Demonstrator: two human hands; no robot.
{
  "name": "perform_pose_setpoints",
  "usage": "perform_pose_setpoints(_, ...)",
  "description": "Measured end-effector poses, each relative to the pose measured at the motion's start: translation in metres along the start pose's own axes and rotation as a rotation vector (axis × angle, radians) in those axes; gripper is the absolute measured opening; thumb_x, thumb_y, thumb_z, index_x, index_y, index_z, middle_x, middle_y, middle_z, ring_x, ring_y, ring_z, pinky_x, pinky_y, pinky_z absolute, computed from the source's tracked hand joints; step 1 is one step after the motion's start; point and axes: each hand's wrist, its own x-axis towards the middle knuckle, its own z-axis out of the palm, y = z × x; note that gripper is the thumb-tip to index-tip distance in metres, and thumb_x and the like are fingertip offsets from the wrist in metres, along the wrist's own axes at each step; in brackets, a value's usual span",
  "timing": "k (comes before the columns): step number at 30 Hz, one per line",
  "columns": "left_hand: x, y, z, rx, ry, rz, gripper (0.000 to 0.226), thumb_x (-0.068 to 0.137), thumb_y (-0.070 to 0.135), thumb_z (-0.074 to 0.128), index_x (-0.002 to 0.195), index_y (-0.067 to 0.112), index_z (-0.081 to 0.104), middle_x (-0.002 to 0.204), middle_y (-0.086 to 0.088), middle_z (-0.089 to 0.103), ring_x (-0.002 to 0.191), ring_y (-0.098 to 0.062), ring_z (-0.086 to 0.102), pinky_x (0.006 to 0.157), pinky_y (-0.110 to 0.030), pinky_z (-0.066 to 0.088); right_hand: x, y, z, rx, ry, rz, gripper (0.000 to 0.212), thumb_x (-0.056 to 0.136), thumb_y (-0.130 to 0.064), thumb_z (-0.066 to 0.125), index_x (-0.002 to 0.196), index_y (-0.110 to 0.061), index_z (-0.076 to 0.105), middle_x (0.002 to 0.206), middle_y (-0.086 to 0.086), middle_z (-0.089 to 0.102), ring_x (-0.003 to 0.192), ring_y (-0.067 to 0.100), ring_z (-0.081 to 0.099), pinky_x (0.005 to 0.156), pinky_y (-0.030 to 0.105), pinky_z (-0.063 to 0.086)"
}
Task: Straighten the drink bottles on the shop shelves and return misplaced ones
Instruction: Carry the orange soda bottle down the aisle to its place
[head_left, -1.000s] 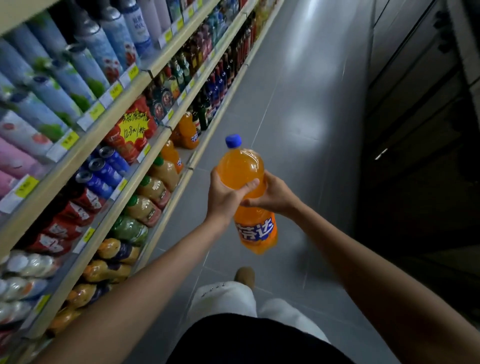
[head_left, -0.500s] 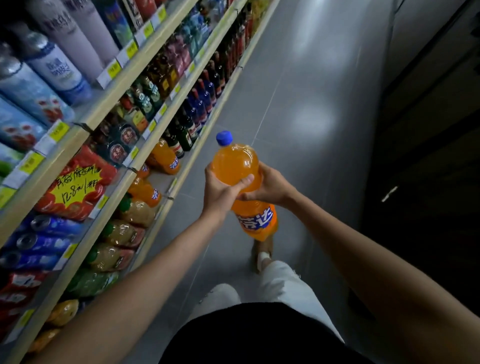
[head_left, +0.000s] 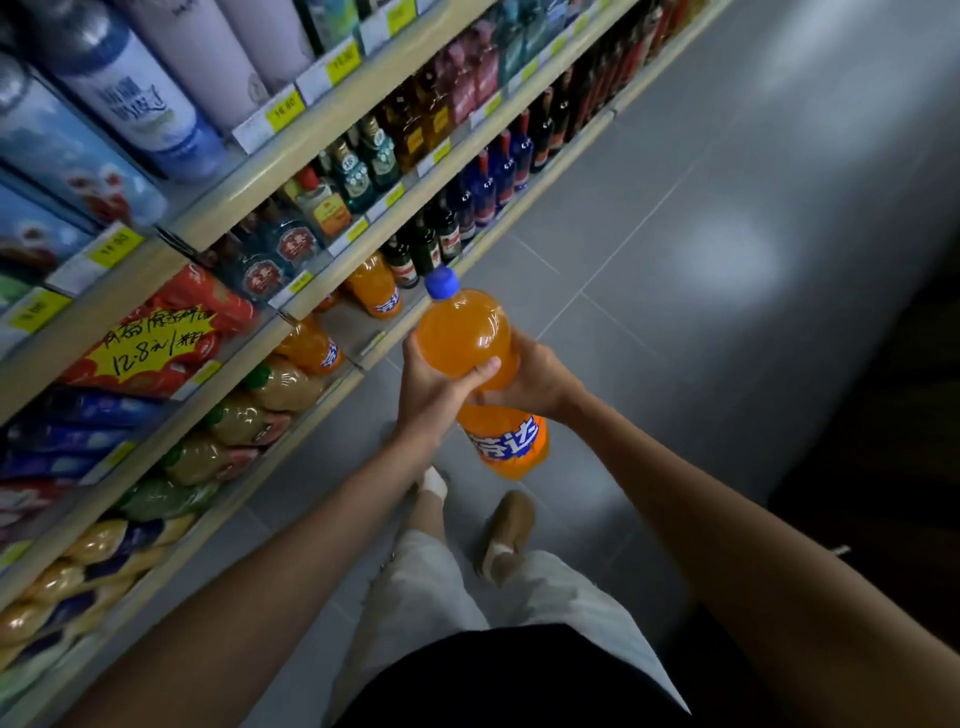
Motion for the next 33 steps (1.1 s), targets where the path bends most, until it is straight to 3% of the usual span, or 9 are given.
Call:
perform_pose_setpoints(7,0.076,-0.019,-0.019,0.0,0.04,-0.069,0.087,0.068,0.029,0.082,0.139,0.021,0.032,0.13,-0.001,0.051,0.107,-0.012,0.051,0.073,-0.011,0.039,0.087,0.004,0.024,-0.039,-0.067,0.016,0.085,0.07,-0.038,0.081,0.139,-0.016,0.036,0.13,0.009,0.056,0.114,0.026,0.057,0.093,0.044,0.05)
perform_pose_setpoints(11,0.122,-0.05,-0.03,-0.023,0.08,-0.072,0.089,0.068,0.029,0.083,0.14,0.022,0.031,0.134,0.0,0.05,0.111,-0.012,0.05,0.084,-0.018,0.041,0.146,0.02,0.051,-0.062,-0.1,-0.013,0.085,0.068,-0.039,0.082,0.138,-0.018,0.038,0.13,0.008,0.057,0.114,0.025,0.057,0.093,0.044,0.051)
perform_pose_setpoints(15,0.173,-0.103,-0.031,-0.052,0.155,-0.069,0.087,0.067,0.029,0.083,0.138,0.022,0.033,0.126,0.004,0.051,0.109,-0.012,0.05,0.081,-0.016,0.041,0.208,0.058,0.088,-0.052,-0.158,-0.048,0.085,0.066,-0.044,0.081,0.137,-0.021,0.04,0.13,0.005,0.057,0.114,0.023,0.057,0.093,0.044,0.051)
perform_pose_setpoints(19,0.223,-0.17,-0.021,-0.087,0.199,-0.08,0.088,0.066,0.031,0.083,0.138,0.024,0.033,0.127,0.004,0.05,0.108,-0.011,0.05,0.085,-0.023,0.042,0.27,0.11,0.127,-0.074,-0.174,-0.084,0.084,0.065,-0.045,0.081,0.136,-0.023,0.041,0.129,0.004,0.057,0.115,0.023,0.057,0.092,0.041,0.051)
perform_pose_setpoints(25,0.302,-0.276,-0.01,-0.18,0.337,-0.079,0.081,0.064,0.033,0.084,0.132,0.026,0.041,0.118,0.007,0.056,0.103,-0.012,0.055,0.083,-0.023,0.043,0.363,0.185,0.188,-0.208,-0.205,-0.216,0.082,0.062,-0.05,0.08,0.132,-0.024,0.044,0.123,0.006,0.061,0.109,0.023,0.059,0.081,0.029,0.046)
perform_pose_setpoints(28,0.333,-0.316,-0.012,-0.179,0.405,-0.024,0.078,0.063,0.035,0.084,0.129,0.027,0.044,0.11,0.012,0.057,0.096,-0.007,0.055,0.074,-0.016,0.041,0.402,0.205,0.214,-0.196,-0.234,-0.322,0.081,0.064,-0.045,0.081,0.132,-0.022,0.045,0.123,0.005,0.061,0.105,0.017,0.058,0.08,0.025,0.044)
perform_pose_setpoints(33,0.367,-0.348,-0.021,-0.098,0.504,0.077,0.083,0.06,0.036,0.086,0.13,0.023,0.044,0.106,0.013,0.051,0.1,-0.01,0.051,0.086,-0.028,0.042,0.436,0.219,0.244,-0.073,-0.28,-0.447,0.081,0.066,-0.041,0.082,0.135,-0.021,0.044,0.128,-0.003,0.058,0.111,0.007,0.054,0.092,0.025,0.049)
